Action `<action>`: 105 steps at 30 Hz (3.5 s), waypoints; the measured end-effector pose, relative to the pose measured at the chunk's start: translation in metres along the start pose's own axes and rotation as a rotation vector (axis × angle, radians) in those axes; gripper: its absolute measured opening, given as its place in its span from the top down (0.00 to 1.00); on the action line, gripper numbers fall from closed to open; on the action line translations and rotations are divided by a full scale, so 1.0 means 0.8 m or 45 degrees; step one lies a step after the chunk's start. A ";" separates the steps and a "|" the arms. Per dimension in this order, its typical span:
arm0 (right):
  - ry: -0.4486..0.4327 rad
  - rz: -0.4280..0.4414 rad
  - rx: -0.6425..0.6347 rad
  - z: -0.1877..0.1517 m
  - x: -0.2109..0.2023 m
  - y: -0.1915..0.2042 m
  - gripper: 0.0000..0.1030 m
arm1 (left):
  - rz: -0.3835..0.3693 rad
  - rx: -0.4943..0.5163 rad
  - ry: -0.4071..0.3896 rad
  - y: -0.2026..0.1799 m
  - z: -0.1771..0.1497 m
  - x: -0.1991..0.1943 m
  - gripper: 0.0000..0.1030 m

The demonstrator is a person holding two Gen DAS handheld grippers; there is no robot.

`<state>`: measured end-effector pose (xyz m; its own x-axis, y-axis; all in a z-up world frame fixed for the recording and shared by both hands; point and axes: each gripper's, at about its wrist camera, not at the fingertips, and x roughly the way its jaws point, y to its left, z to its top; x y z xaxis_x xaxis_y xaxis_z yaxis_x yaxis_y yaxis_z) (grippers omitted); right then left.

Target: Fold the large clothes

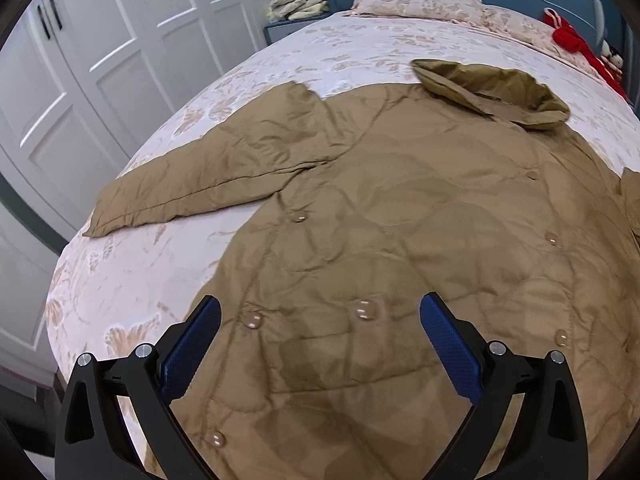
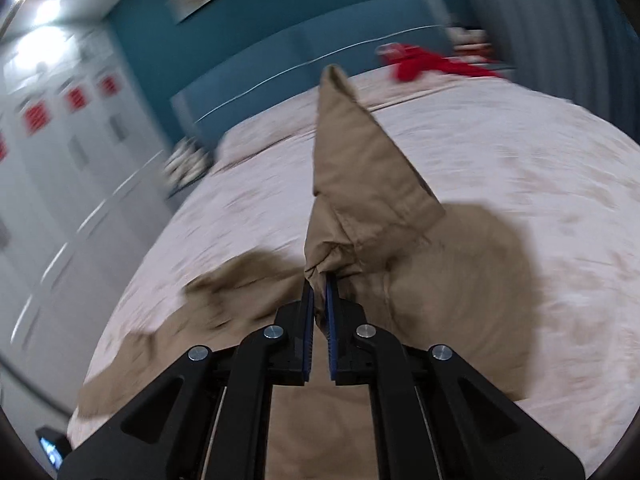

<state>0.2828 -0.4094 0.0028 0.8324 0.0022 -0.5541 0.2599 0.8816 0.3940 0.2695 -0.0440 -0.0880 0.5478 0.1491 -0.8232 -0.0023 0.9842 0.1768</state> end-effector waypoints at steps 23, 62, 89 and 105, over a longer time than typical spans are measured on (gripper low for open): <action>0.383 0.088 -0.231 -0.197 0.063 0.153 0.47 | -0.261 -0.400 0.108 0.138 0.061 0.077 0.05; 0.267 -0.391 0.085 -0.126 0.047 -0.050 0.87 | -0.180 -0.232 0.003 0.046 0.104 0.078 0.69; 0.293 -0.276 -0.423 -0.223 0.157 0.121 0.89 | -0.229 0.053 -0.204 -0.128 0.066 0.111 0.64; 0.252 -0.312 -0.348 -0.209 0.096 0.130 0.46 | -0.347 -0.491 -0.130 0.156 0.046 0.061 0.25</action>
<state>0.2919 -0.2390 -0.1212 0.6449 -0.1561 -0.7481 0.2772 0.9600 0.0386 0.3267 0.0829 -0.0864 0.6506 -0.1099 -0.7514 -0.1470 0.9525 -0.2666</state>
